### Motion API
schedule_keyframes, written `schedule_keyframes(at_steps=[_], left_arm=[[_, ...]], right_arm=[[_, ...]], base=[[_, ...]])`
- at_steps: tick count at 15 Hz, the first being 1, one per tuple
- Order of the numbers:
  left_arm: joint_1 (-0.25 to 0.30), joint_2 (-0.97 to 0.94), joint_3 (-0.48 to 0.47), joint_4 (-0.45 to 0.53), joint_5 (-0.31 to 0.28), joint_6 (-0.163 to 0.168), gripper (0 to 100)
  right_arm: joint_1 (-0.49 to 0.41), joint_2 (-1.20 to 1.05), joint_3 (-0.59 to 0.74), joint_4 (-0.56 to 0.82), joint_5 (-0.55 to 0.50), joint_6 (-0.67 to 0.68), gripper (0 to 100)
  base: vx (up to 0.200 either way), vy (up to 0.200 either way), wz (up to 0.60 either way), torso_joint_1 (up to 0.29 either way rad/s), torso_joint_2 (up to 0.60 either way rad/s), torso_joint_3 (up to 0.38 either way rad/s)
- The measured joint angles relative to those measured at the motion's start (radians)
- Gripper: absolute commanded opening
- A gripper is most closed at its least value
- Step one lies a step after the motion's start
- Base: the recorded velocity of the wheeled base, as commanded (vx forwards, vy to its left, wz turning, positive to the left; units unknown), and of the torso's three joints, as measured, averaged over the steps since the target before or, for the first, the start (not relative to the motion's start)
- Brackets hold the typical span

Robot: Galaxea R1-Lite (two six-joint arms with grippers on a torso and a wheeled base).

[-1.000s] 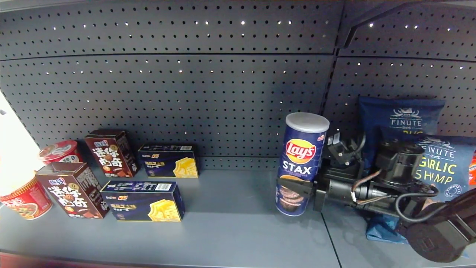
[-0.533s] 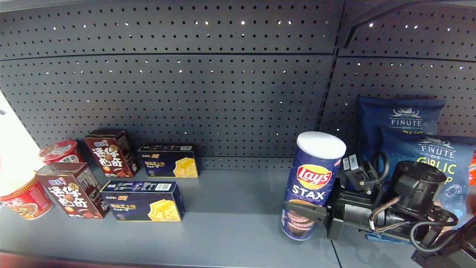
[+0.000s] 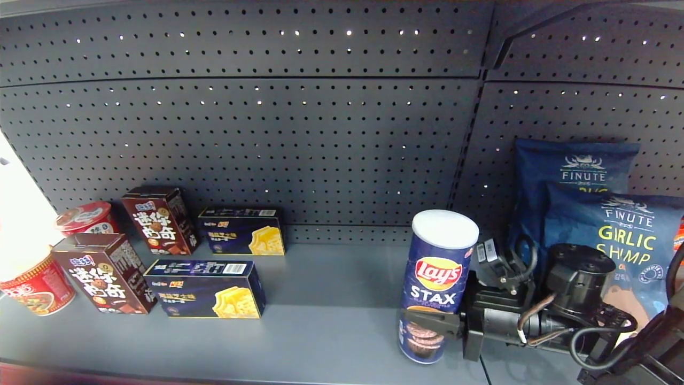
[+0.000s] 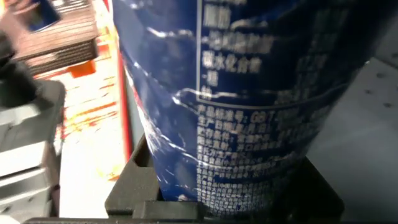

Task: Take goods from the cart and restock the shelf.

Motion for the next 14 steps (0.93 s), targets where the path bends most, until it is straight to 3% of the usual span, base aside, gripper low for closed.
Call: schedule_keyframes(at_steps=[4,9,14], left_arm=[[-0.001,-0.002,0.007,0.001,0.006,0.000,0],[0.000,-0.003,0.017,0.001,0.005,0.000,0],[0.001,-0.004,0.020,0.001,0.006,-0.002,0]], right_arm=[[0.018,0.007,0.026,-0.006,0.003,-0.001,0],[0.031,0.066,0.055,-0.133,0.003,-0.002,0],[0.045,0.107,0.049,-0.140,0.003,-0.002,0]], base=[[0.000,0.000,0.00,0.000,0.00,0.000],[0.000,0.000,0.00,0.000,0.00,0.000],[0.000,0.000,0.00,0.000,0.00,0.000]])
